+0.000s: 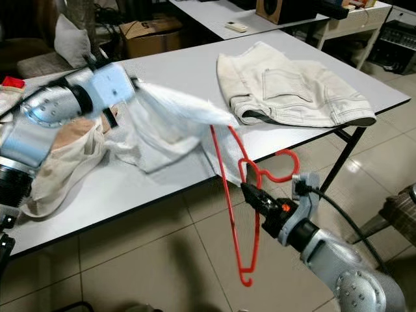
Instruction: Hang hanger
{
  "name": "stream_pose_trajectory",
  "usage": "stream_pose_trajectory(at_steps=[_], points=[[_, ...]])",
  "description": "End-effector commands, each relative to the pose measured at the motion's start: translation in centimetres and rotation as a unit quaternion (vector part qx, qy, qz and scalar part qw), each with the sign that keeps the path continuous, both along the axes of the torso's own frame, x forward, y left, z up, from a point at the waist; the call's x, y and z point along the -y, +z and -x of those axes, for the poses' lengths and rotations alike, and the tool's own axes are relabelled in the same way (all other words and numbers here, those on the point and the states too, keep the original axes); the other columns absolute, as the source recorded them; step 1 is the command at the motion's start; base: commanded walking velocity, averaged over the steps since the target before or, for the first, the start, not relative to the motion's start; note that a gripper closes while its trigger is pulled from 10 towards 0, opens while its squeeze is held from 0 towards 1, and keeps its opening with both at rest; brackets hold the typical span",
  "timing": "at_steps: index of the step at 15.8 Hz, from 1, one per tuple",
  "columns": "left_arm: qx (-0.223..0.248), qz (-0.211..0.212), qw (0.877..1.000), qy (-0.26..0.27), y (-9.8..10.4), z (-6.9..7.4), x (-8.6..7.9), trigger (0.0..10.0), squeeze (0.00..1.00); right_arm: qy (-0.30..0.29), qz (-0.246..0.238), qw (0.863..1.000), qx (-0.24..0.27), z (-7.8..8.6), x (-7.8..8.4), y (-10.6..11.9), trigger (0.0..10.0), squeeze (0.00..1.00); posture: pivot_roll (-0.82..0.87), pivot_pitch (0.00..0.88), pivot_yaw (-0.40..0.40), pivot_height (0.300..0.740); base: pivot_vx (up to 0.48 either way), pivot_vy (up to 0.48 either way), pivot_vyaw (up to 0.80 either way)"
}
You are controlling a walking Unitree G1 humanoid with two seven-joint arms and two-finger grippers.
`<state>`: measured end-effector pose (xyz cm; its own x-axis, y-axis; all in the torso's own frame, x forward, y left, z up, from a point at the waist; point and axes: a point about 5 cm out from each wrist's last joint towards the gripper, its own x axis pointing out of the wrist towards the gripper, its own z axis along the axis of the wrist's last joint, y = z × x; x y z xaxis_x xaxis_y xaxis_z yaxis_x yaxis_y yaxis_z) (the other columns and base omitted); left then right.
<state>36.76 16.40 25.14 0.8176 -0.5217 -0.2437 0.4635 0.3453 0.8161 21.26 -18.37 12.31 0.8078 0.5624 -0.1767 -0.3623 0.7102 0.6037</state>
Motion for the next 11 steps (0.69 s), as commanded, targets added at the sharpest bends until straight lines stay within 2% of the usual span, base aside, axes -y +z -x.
stream_pose_trajectory(at_steps=[1,2,3,5,6,8,11], points=[[-0.023,-0.007,1.000,-0.012,-0.4,0.2,-0.1,0.0,0.00,0.005,-0.009,1.000,0.019,0.2,-0.4,0.5,10.0,0.00,-0.07,0.000,0.107,0.740,0.000,0.000,0.00],[-0.039,0.007,0.999,-0.020,-0.5,0.3,0.1,0.0,0.00,0.016,0.017,1.000,0.002,0.7,-0.7,-0.3,10.0,0.00,-0.07,0.000,0.122,0.740,0.000,0.000,0.00],[-0.059,0.045,0.997,-0.028,-0.4,0.3,0.6,0.0,0.00,0.038,0.042,0.998,-0.008,1.3,-1.2,-1.1,10.0,0.00,-0.06,0.000,0.136,0.740,0.000,0.000,0.00],[-0.103,0.147,0.983,-0.038,0.3,0.0,1.6,0.0,0.00,0.109,0.042,0.993,0.026,2.6,-3.0,-0.5,10.0,0.00,-0.06,0.000,0.161,0.740,0.000,0.000,0.00],[-0.117,0.179,0.976,-0.035,0.6,-0.2,2.0,0.0,0.00,0.130,0.039,0.990,0.039,2.8,-3.7,0.0,10.0,0.00,-0.06,0.000,0.163,0.740,0.000,0.000,0.00],[-0.123,0.208,0.970,-0.024,0.8,-0.5,2.4,0.0,0.00,0.151,0.051,0.986,0.052,2.9,-4.2,0.6,10.0,0.00,-0.08,0.000,0.152,0.740,0.000,0.000,0.00],[-0.126,0.204,0.971,-0.022,0.0,-0.1,2.8,0.0,0.00,0.130,0.081,0.988,0.035,1.8,-3.8,0.2,10.0,0.00,-0.09,0.000,0.124,0.740,0.000,0.000,0.00]])
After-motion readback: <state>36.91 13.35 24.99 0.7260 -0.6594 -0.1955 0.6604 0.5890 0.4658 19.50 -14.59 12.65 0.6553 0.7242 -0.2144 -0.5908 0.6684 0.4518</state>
